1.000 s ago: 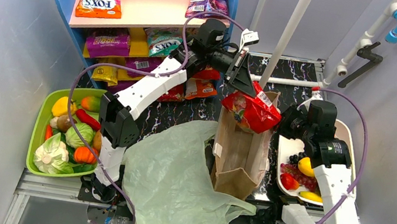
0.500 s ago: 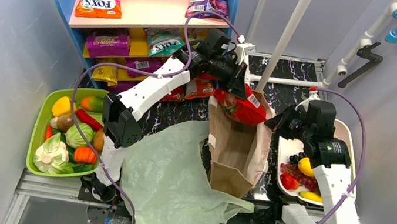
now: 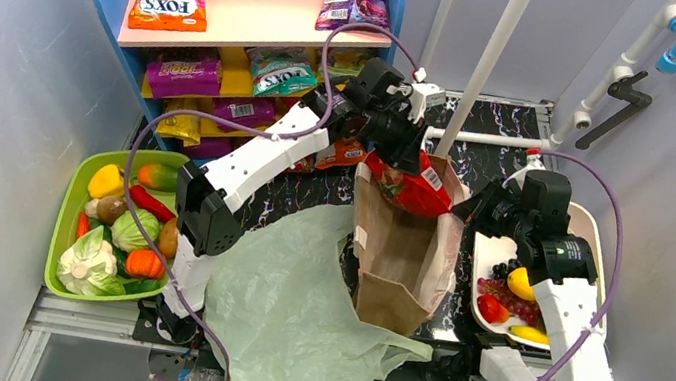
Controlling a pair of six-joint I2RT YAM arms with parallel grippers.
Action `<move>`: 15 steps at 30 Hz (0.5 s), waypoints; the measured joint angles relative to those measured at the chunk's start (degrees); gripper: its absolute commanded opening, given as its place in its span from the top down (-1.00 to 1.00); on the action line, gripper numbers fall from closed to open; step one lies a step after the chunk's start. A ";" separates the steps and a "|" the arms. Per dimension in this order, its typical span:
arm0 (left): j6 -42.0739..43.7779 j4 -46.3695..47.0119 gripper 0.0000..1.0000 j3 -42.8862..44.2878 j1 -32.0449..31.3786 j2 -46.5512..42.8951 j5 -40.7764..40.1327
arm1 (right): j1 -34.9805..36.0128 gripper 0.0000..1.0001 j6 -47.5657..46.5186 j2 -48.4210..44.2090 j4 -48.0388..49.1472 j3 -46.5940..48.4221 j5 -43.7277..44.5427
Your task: Place the food into the grocery bag and tie it
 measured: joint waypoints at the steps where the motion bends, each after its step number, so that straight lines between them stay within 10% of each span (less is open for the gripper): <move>1: 0.53 -0.27 -0.60 0.01 -0.26 -0.17 -0.91 | 0.00 0.97 -0.03 0.00 -0.02 0.00 0.07; 4: 1.87 -1.04 -0.96 0.02 -0.74 -0.64 -3.28 | 0.00 0.97 -0.09 0.00 -0.24 0.00 0.27; 15: 0.35 -6.54 -0.96 -1.28 -2.35 -7.39 -25.21 | -0.11 0.97 -0.09 0.00 0.23 0.00 0.98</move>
